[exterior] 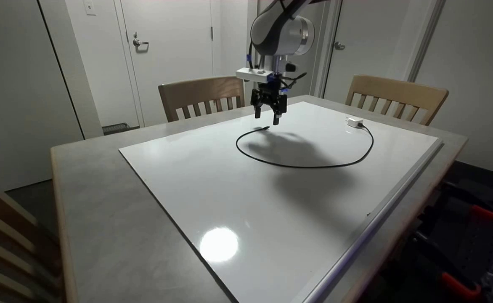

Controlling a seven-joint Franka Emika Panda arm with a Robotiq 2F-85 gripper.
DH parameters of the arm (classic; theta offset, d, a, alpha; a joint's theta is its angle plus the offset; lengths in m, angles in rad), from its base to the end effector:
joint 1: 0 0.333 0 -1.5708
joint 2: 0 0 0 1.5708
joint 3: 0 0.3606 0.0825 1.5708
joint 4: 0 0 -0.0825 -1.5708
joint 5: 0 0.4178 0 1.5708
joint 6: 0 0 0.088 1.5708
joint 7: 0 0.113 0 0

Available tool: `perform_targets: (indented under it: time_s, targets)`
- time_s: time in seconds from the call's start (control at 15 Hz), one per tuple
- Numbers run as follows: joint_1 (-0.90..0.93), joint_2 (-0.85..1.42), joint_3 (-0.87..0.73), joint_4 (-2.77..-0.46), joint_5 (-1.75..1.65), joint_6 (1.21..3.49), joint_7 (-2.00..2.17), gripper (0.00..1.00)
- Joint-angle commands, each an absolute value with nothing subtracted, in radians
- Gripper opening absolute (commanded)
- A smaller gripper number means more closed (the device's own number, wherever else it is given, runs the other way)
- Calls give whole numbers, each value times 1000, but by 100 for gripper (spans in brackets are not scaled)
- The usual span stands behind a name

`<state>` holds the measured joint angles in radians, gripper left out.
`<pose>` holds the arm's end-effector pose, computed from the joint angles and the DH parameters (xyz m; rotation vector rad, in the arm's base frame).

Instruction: Straighten the charger on the table

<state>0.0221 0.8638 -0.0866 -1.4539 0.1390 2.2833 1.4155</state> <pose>0.7742 -0.0336 0.1670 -2.2436 2.1828 0.0733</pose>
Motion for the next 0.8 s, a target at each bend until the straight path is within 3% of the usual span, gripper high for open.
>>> perform_targets:
  time_s: [0.0, 0.6, 0.73]
  targets:
    - [15, 869, -87, -1467, 164, 2251, 1410, 100]
    - [20, 865, -93, -1497, 175, 2254, 1424, 100]
    - [20, 864, -95, -1498, 175, 2253, 1425, 87]
